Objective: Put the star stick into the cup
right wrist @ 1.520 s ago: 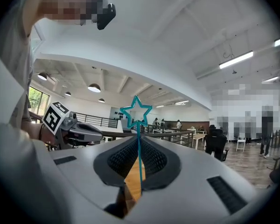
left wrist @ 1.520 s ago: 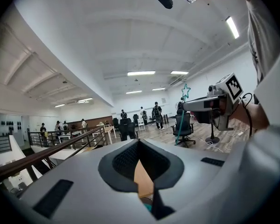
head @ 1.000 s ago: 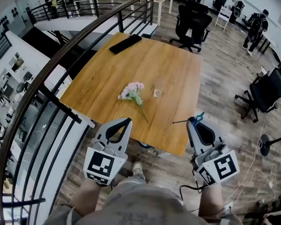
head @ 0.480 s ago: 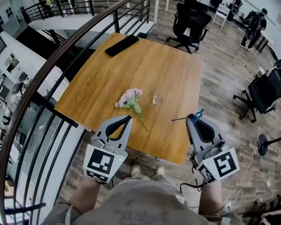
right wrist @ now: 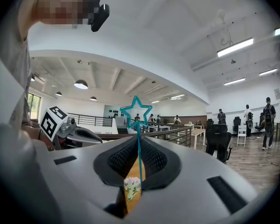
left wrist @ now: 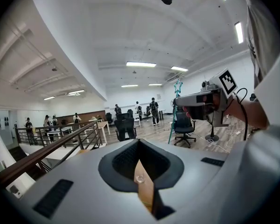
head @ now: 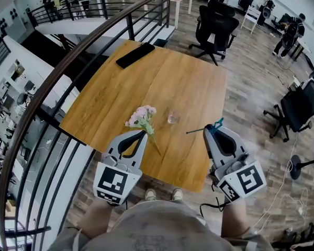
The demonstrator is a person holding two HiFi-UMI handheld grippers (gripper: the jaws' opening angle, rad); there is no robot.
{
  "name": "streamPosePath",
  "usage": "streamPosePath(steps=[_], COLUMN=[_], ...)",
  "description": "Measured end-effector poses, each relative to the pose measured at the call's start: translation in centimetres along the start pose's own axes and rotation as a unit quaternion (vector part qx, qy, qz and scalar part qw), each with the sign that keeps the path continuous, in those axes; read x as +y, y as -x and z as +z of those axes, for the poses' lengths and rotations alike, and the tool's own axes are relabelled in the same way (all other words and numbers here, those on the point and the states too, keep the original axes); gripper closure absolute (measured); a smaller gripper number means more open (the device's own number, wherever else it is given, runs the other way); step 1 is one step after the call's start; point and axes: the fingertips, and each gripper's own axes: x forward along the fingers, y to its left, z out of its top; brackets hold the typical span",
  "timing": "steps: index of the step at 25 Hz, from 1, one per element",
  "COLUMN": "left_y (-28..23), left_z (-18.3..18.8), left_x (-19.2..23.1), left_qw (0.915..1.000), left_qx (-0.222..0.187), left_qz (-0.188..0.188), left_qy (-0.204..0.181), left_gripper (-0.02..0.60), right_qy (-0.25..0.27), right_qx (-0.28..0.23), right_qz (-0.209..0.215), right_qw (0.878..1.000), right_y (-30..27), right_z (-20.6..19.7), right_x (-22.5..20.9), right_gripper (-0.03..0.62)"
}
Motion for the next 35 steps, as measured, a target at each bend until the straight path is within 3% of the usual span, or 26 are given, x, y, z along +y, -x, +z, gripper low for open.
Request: streamPosePath(steps=[10, 16, 22, 35], left_y=[-4.3, -8.2, -11.6, -15.8], left_z=[3.7, 3.8, 0.3, -10.6], left_x=[3.4, 5.1, 5.7, 5.0], left_qw=[0.9975, 0.9968, 0.9987, 0.9929], left_qx=[-0.037, -0.034, 0.004, 0.112], left_qz=[0.041, 0.050, 0.042, 0.007], left_qy=[-0.043, -0.053, -0.028, 0.038], left_gripper=[0.566, 0.566, 0.566, 0.565], right_qy=[0.001, -0.005, -0.032, -0.061], right_qx=[-0.045, -0.035, 0.009, 0.138], right_qz=[0.009, 0.011, 0.025, 0.019], right_qw=[0.999, 0.999, 0.999, 0.988], right_y=[-5.3, -9.6, -13.7, -19.5], right_z=[2.9, 1.3, -3.2, -19.1], right_x=[-4.7, -7.3, -8.4, -9.9], right_gripper=[0.553, 0.553, 0.553, 0.553])
